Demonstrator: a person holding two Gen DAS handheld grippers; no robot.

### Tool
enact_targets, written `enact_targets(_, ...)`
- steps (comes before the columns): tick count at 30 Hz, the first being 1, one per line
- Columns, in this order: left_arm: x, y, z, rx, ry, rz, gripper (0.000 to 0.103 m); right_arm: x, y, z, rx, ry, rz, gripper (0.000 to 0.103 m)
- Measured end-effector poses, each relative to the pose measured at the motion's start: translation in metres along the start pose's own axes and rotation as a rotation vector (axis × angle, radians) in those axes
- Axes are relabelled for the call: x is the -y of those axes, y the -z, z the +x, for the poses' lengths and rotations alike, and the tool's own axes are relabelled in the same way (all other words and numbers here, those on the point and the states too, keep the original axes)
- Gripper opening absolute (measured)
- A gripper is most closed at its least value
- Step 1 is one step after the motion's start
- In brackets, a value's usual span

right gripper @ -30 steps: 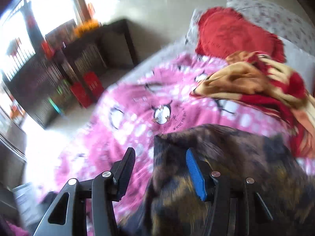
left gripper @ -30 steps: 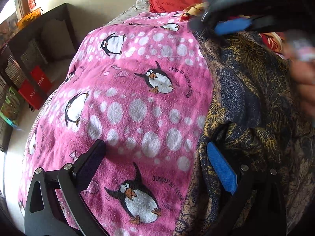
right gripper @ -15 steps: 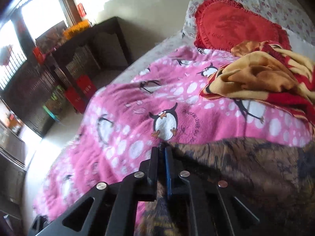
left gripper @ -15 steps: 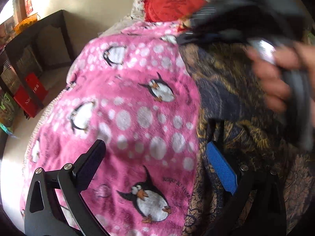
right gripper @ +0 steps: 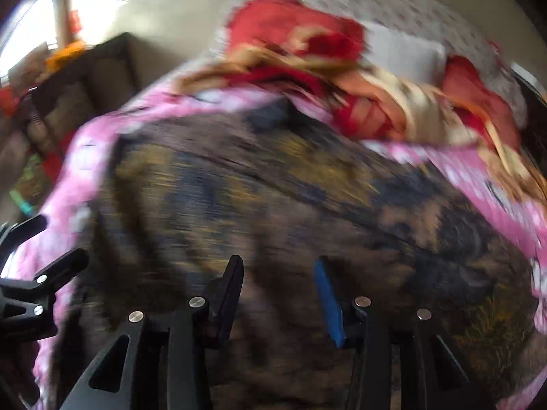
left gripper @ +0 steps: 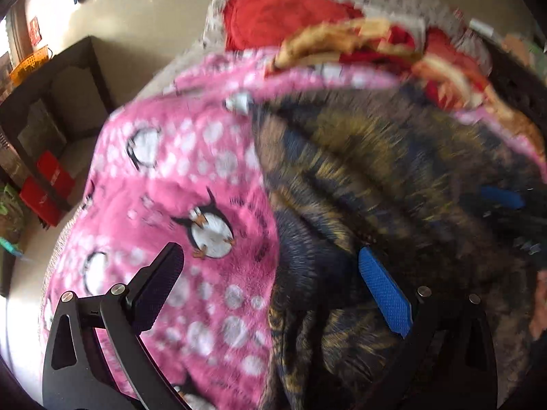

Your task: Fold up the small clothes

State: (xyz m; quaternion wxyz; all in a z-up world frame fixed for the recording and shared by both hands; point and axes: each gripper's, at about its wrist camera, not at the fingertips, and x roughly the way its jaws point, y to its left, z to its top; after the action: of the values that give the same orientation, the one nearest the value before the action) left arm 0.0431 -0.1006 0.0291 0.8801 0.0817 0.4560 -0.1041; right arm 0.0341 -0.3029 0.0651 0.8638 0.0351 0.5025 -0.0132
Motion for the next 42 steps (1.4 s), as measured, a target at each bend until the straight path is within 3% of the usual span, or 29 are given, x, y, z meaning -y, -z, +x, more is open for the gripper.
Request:
enact_targets(2, 0.001, 0.003, 0.011, -0.04, -0.007, -0.003, 0.103, 0.013, 0.002, -0.001, 0.003, -0.056, 0.051, 0.041)
enact_targets(5, 0.0, 0.004, 0.008, -0.031, -0.006, -0.008, 0.103, 0.03, 0.006, -0.024, 0.023, -0.074, 0.085, 0.042)
enact_targets(10, 0.002, 0.003, -0.02, 0.03, 0.02, -0.02, 0.103, 0.09, 0.04, -0.073, 0.107, 0.056, 0.167, 0.048)
enact_targets(14, 0.018, -0.001, -0.032, 0.056, 0.058, -0.01, 0.103, 0.139, 0.061, -0.08, 0.074, 0.152, 0.231, 0.047)
enact_targets(17, 0.034, -0.001, -0.025, 0.043, 0.053, 0.023, 0.103, 0.165, 0.067, -0.074, 0.054, 0.159, 0.297, 0.043)
enact_targets(23, 0.045, 0.001, 0.001, -0.014, 0.031, 0.053, 0.103, 0.163, 0.058, -0.048, 0.039, 0.206, 0.286, 0.043)
enact_targets(27, 0.044, 0.004, 0.004, -0.025, 0.023, 0.056, 0.103, 0.161, 0.057, -0.06, 0.032, 0.197, 0.268, 0.043)
enact_targets(31, 0.044, 0.005, 0.0, -0.026, 0.03, 0.048, 0.103, 0.155, 0.075, -0.08, 0.048, 0.155, 0.277, 0.043)
enact_targets(35, 0.046, 0.014, -0.014, -0.031, 0.064, 0.015, 0.103, 0.154, 0.093, -0.056, -0.018, 0.166, 0.292, 0.05)
enact_targets(42, 0.061, 0.018, -0.042, 0.012, 0.073, 0.083, 0.103, 0.178, 0.105, -0.091, 0.078, 0.107, 0.383, 0.052)
